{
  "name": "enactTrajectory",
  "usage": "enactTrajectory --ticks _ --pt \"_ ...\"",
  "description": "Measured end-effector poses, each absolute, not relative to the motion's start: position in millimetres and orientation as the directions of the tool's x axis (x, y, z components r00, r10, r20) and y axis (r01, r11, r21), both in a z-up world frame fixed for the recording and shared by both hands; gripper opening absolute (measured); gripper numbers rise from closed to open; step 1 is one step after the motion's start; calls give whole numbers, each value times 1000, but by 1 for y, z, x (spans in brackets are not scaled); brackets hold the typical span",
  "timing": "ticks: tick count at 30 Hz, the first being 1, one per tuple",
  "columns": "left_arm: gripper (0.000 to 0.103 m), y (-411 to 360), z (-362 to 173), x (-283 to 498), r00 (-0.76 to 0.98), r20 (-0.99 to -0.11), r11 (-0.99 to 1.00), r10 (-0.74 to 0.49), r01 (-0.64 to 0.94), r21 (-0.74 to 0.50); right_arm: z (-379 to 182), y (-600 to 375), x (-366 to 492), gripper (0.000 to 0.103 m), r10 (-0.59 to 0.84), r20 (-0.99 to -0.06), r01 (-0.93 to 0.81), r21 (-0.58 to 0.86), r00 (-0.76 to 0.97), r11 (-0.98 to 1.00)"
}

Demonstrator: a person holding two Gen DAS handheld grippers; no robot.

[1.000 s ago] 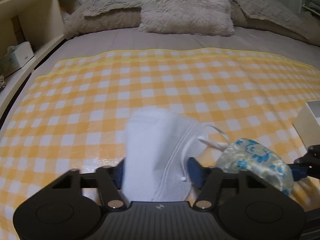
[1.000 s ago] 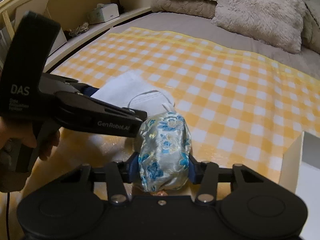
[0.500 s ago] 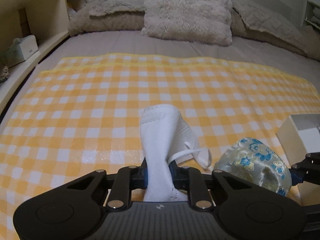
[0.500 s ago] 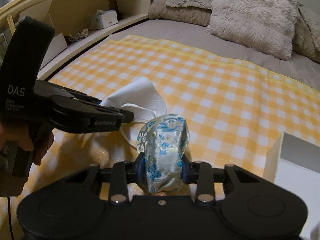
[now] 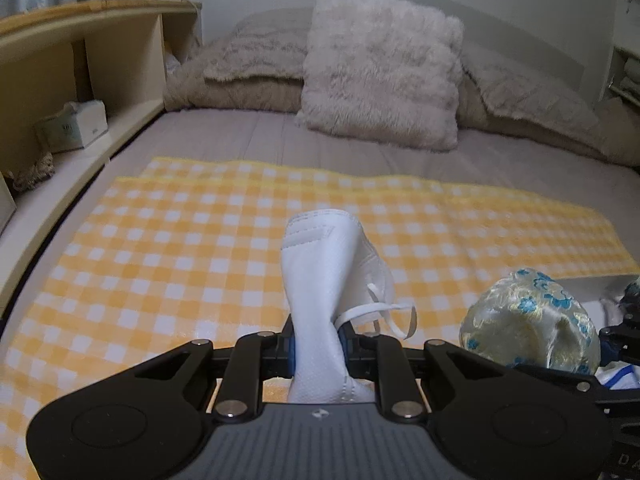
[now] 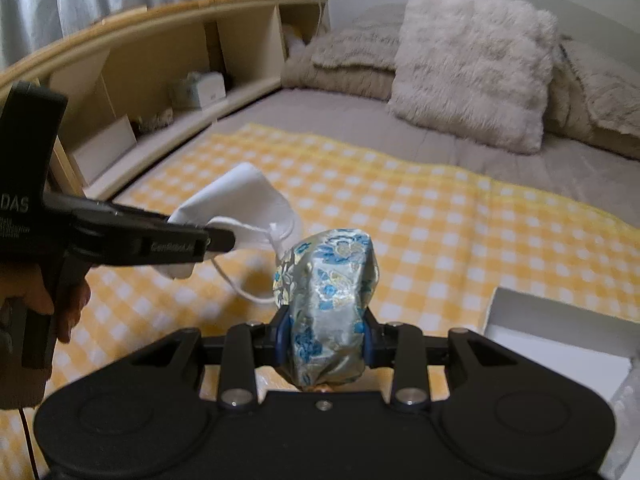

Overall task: Organize soft objects
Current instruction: 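Carry the white mask with the left tool while the right tool carries the floral pouch to the box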

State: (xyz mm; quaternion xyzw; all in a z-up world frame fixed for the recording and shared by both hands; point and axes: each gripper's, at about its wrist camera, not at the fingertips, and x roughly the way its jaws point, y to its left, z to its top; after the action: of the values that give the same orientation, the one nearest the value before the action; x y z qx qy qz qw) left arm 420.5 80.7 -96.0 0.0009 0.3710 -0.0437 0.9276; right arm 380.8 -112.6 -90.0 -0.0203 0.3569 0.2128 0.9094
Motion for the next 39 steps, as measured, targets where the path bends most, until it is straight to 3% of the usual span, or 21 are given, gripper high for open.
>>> enactTrajectory --ticks 11,26,39 --pt "20 70 -54 386 780 -612 992 -129 108 -71 -50 -141 354 35 359 -576 -364 111 735 925" --pt "20 3 -30 365 786 -523 941 -329 319 -112 -18 -232 335 35 243 -494 -214 114 835 970" --pt "20 -90 -55 384 688 -556 851 -466 521 -69 -28 -321 329 35 94 -517 -9 164 851 986"
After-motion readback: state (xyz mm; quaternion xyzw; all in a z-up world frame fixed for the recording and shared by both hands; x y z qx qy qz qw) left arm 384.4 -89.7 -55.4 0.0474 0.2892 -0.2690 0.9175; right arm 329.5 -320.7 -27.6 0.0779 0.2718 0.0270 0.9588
